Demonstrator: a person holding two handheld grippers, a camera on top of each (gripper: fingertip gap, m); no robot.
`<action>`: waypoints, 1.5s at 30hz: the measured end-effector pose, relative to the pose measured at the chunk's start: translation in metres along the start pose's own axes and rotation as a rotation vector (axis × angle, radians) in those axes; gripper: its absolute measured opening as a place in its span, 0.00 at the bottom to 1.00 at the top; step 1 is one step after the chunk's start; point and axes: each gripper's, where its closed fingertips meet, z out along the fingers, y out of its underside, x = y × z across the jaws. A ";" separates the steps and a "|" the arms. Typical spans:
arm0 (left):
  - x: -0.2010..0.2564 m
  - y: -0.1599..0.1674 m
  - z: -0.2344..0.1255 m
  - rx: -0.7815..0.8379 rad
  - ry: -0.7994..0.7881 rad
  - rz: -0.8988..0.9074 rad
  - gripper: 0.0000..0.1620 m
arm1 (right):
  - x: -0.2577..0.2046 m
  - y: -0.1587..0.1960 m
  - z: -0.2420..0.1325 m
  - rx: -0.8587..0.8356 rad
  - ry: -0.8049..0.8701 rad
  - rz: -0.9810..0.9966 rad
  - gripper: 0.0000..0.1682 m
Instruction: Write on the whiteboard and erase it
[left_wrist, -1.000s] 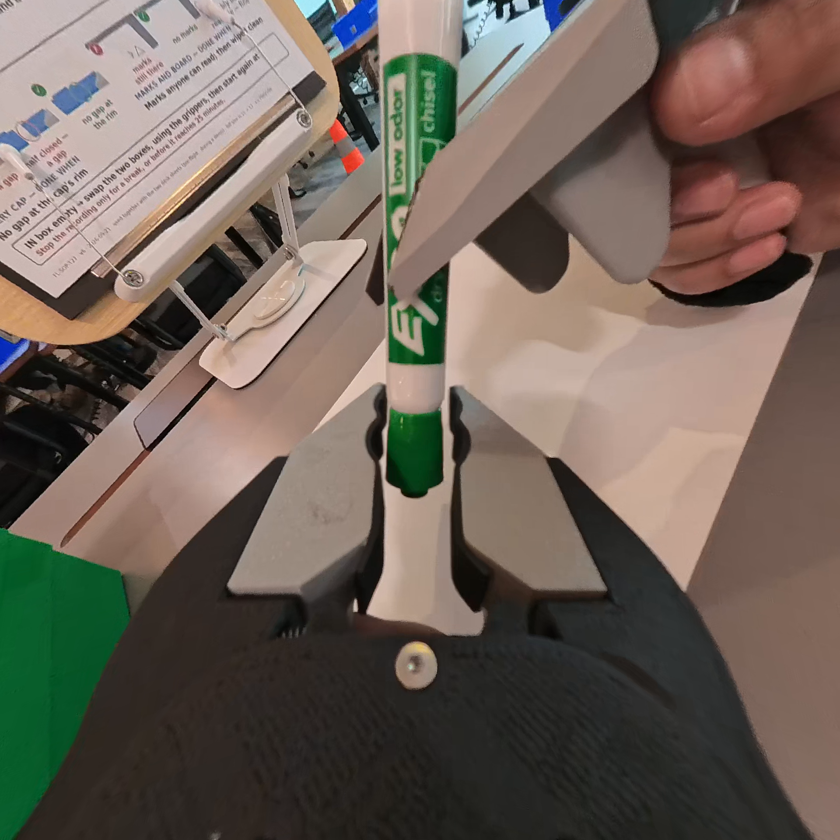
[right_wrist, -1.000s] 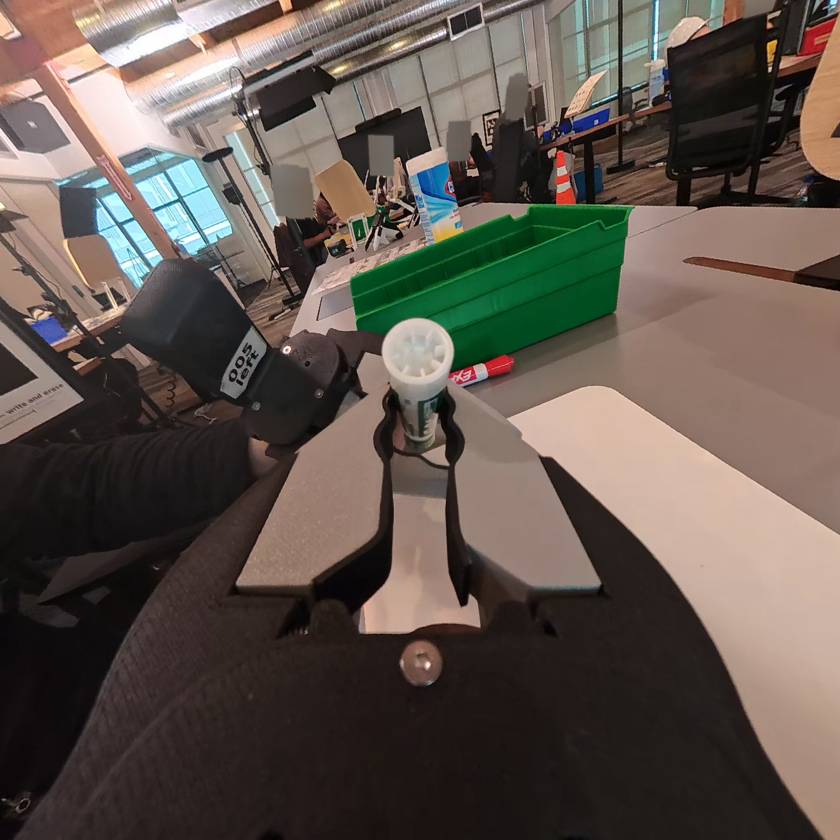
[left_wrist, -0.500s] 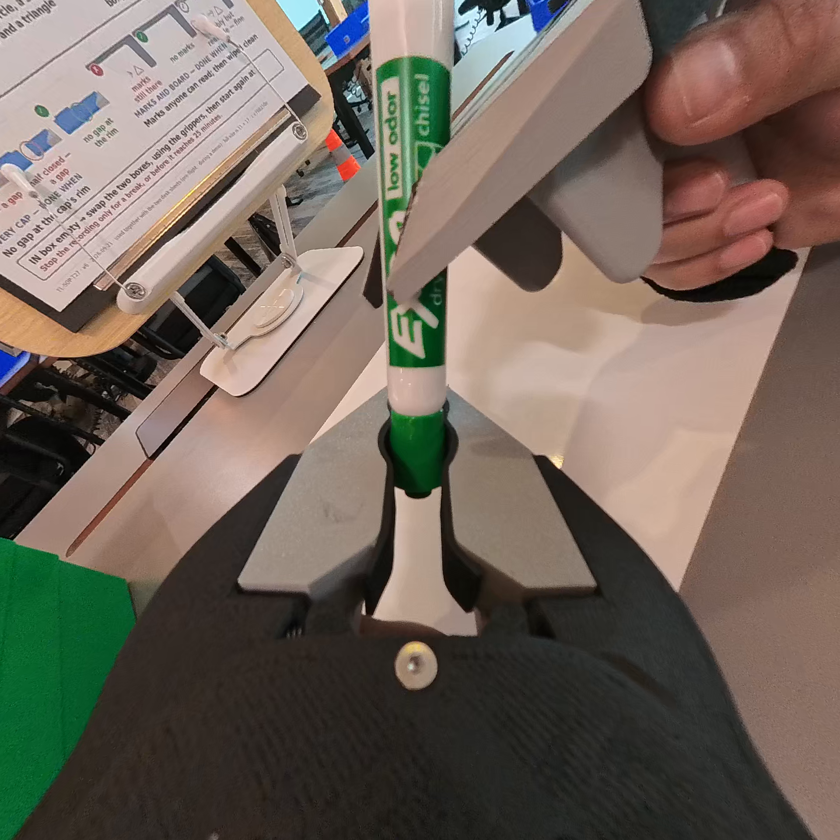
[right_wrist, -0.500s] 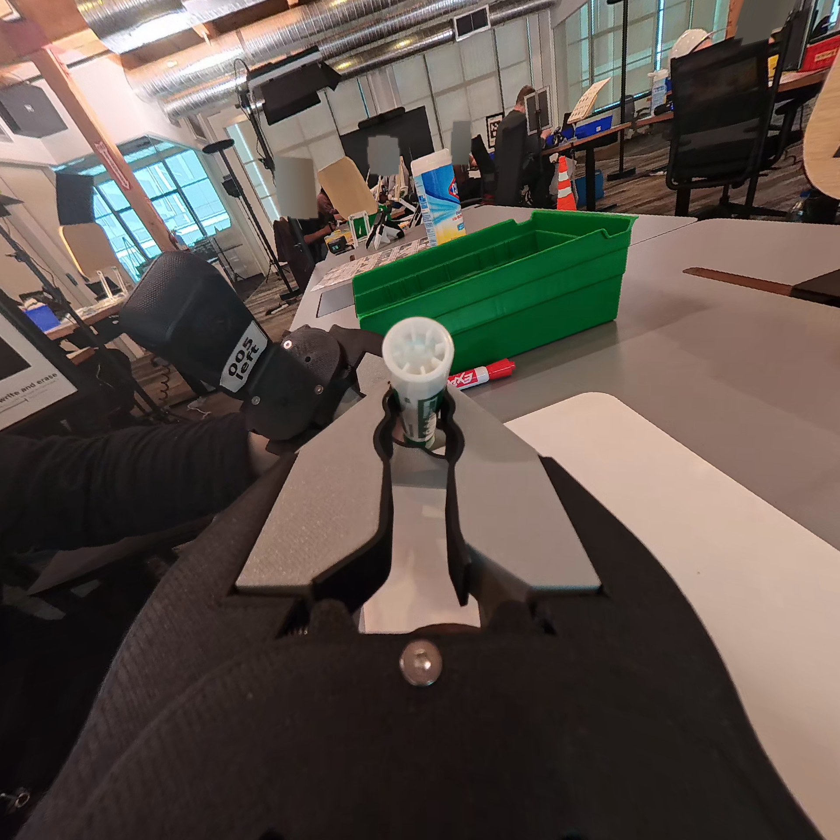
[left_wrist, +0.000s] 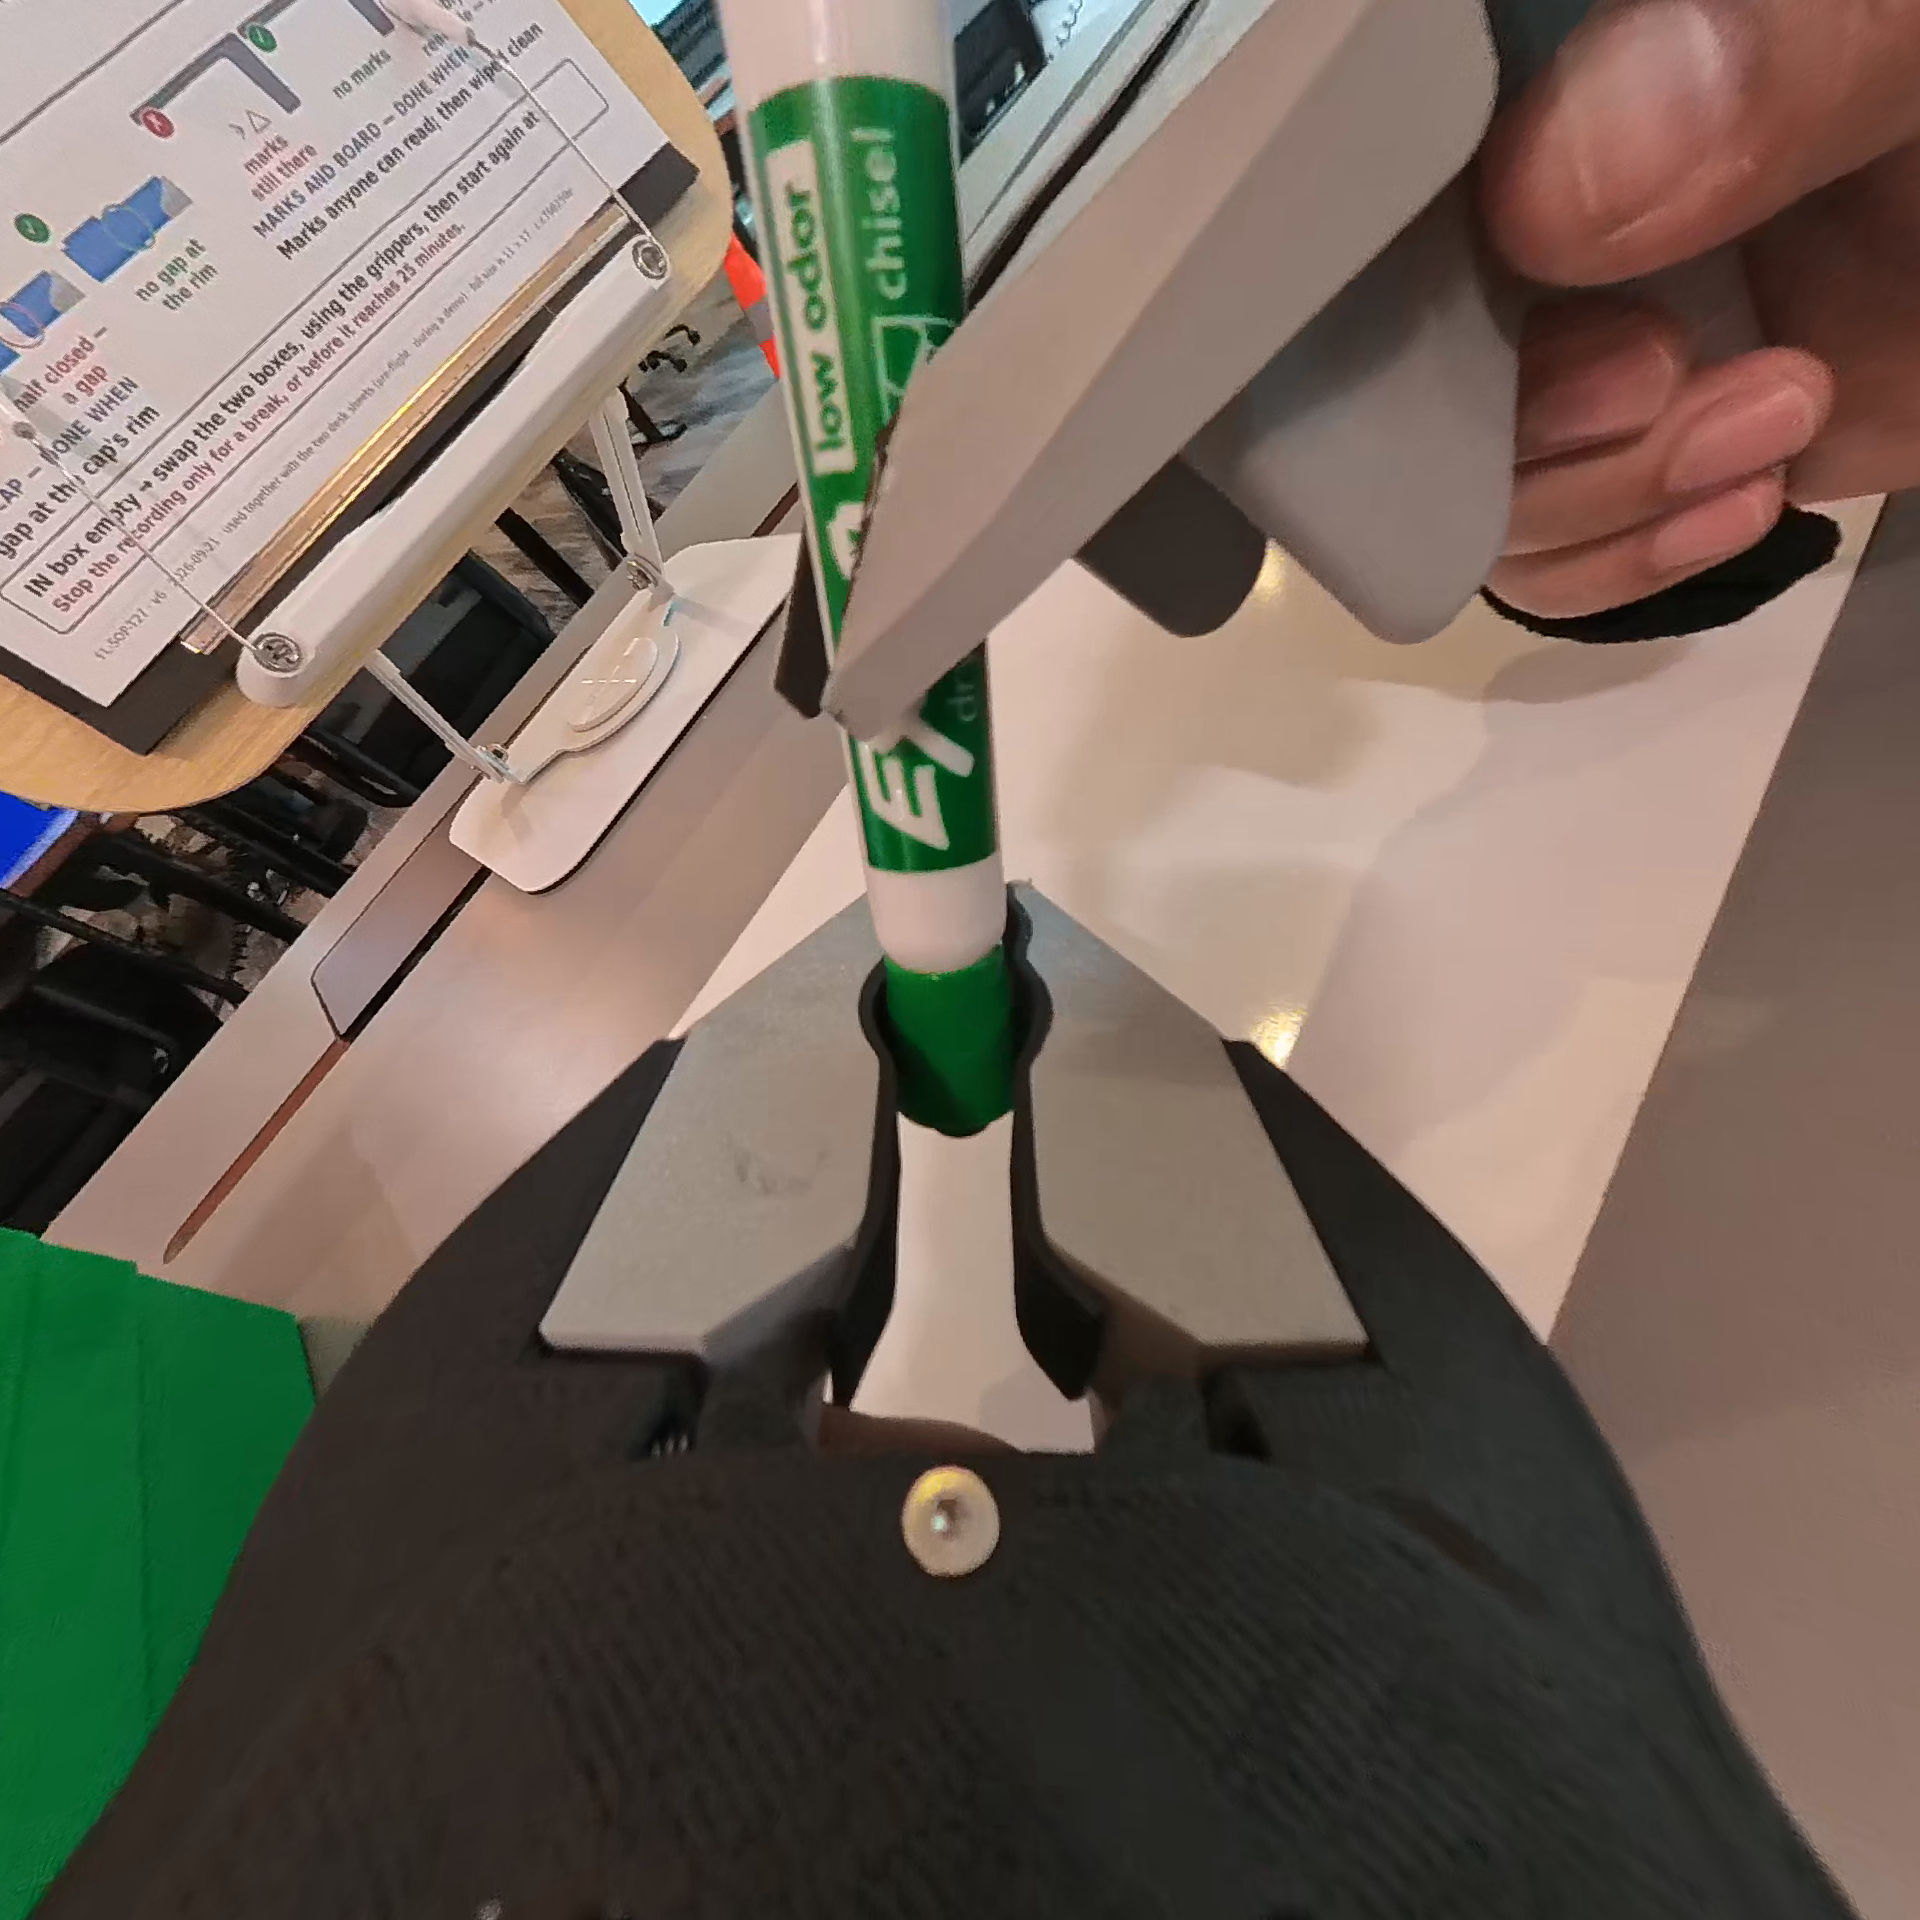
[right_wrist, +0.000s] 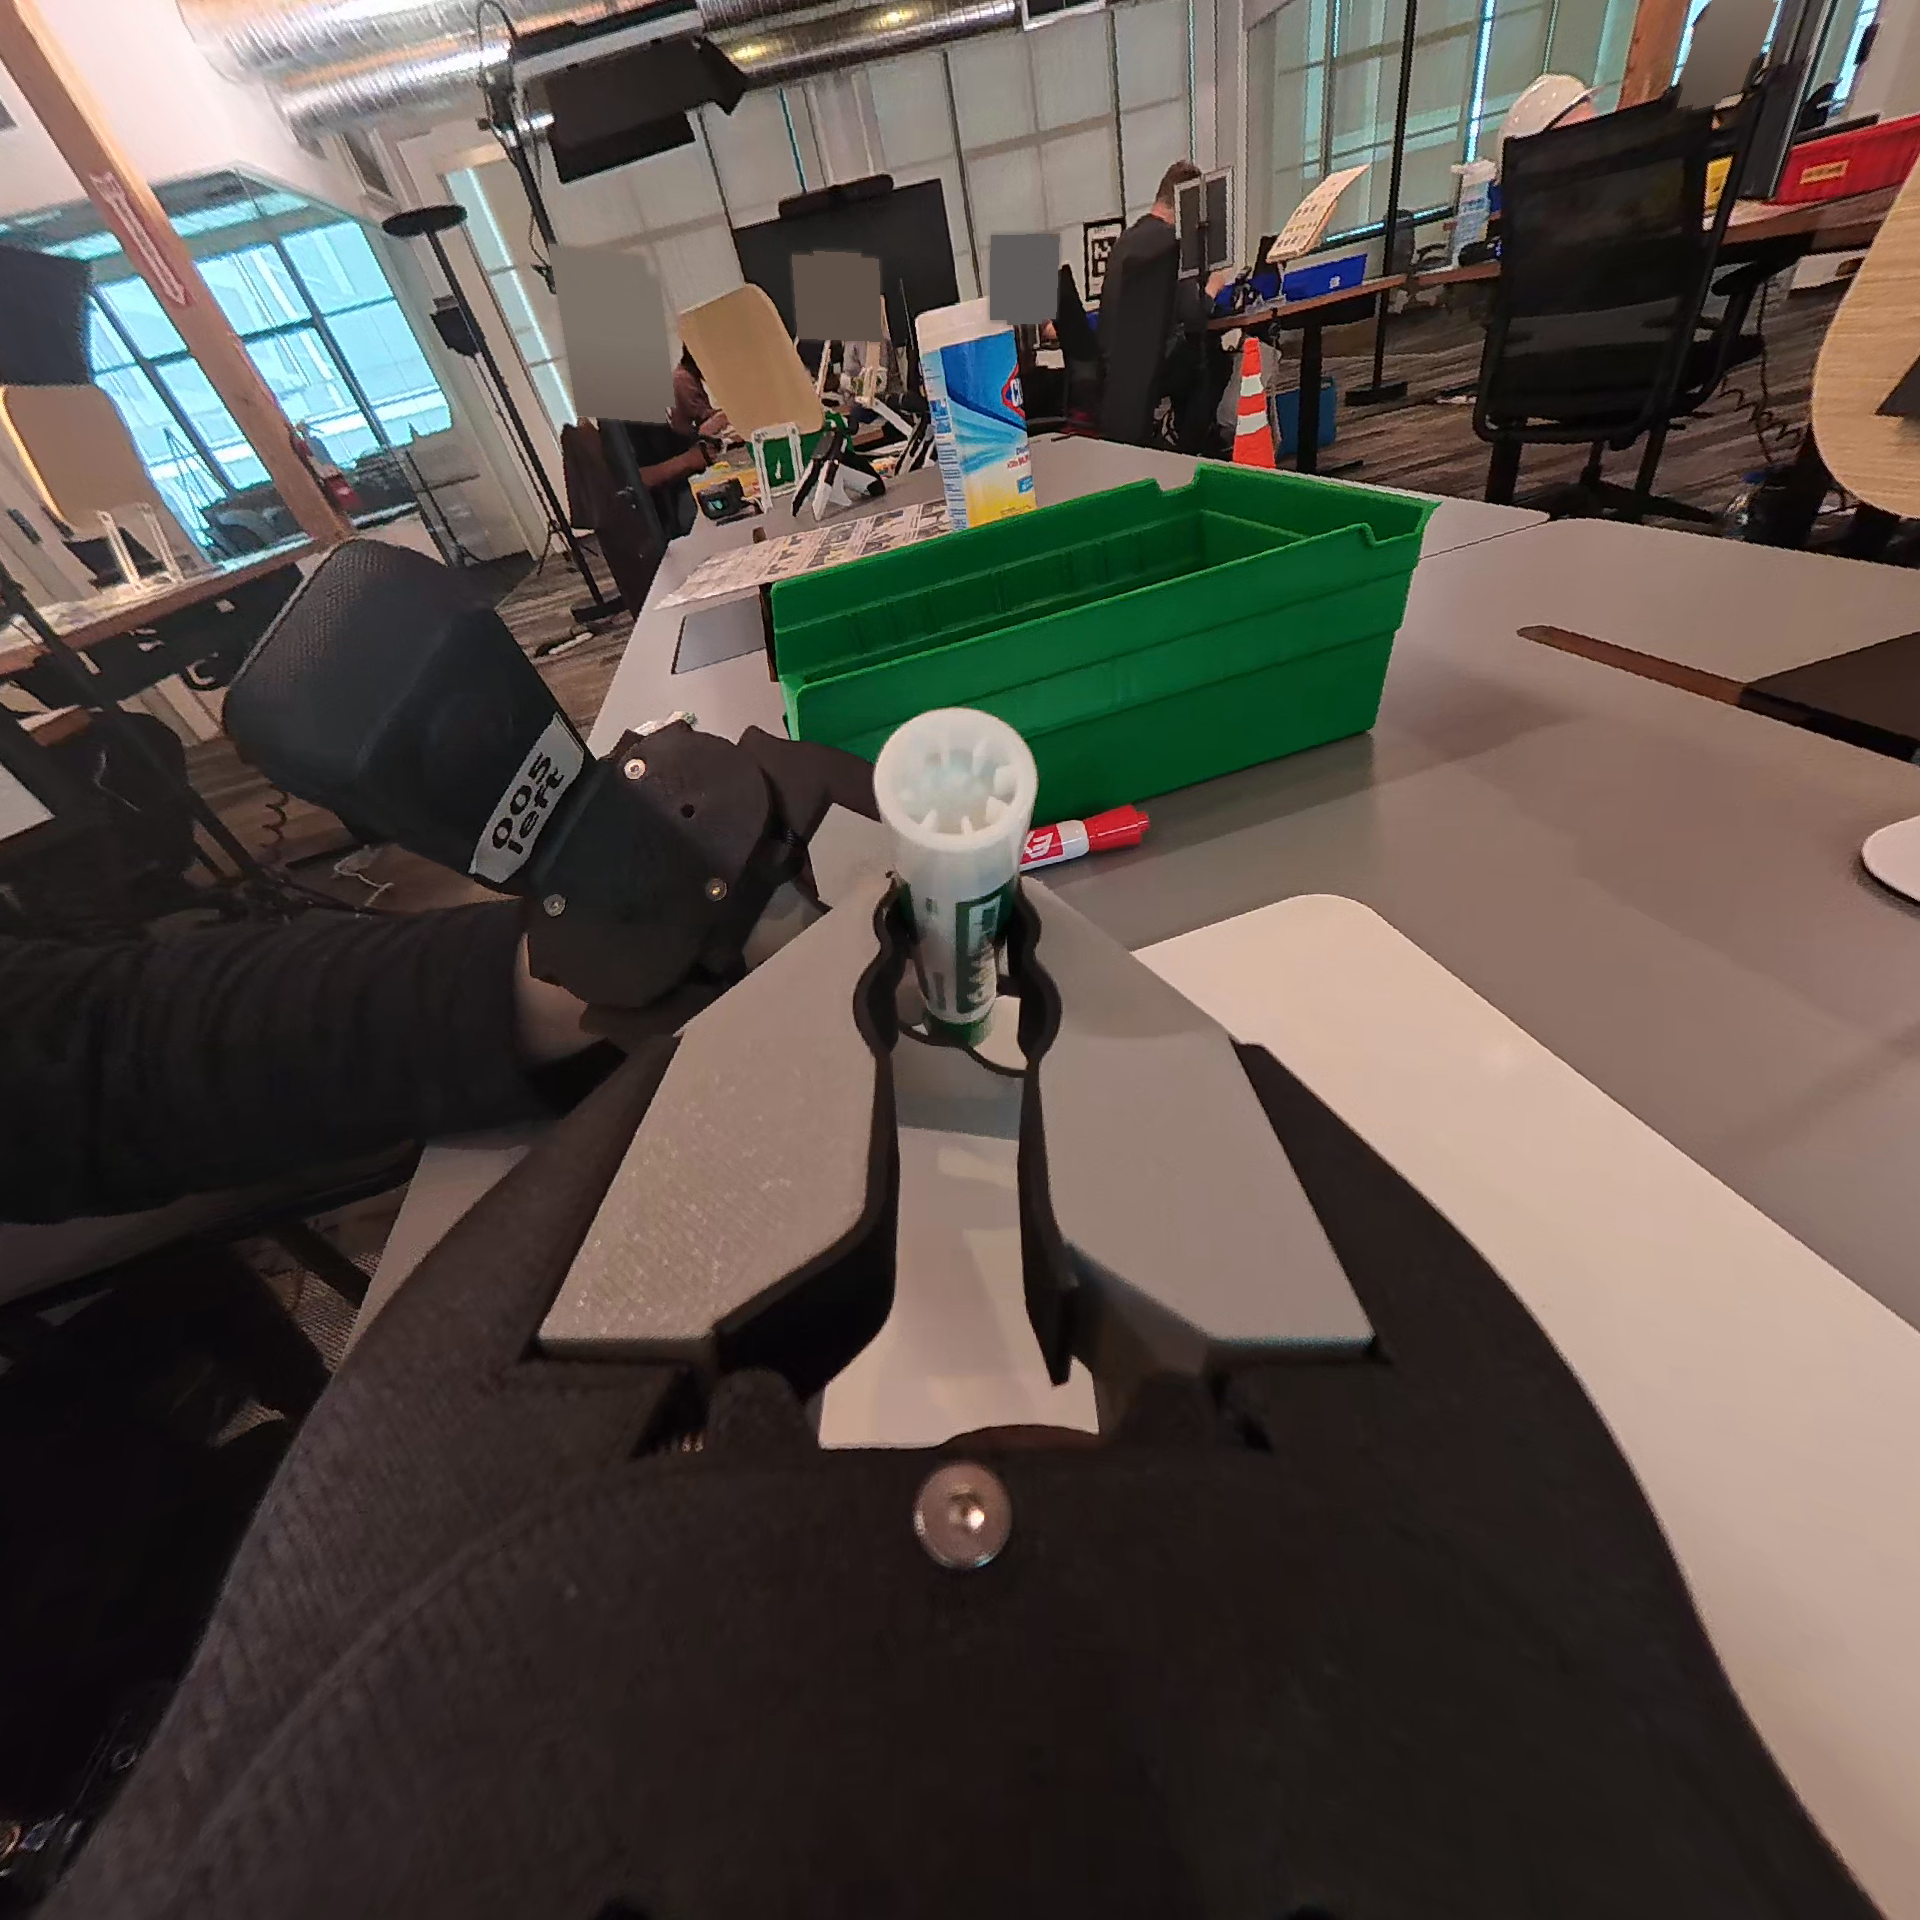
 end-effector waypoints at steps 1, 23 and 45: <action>-0.002 0.001 0.000 -0.010 -0.007 -0.008 0.08 | 0.001 0.000 0.000 0.002 0.002 0.002 0.09; 0.004 -0.002 -0.001 -0.017 -0.053 0.156 0.07 | -0.009 0.011 0.007 -0.028 -0.094 0.078 0.14; 0.012 -0.011 -0.001 0.009 -0.064 0.177 0.07 | -0.006 0.014 0.013 -0.023 -0.068 0.102 0.16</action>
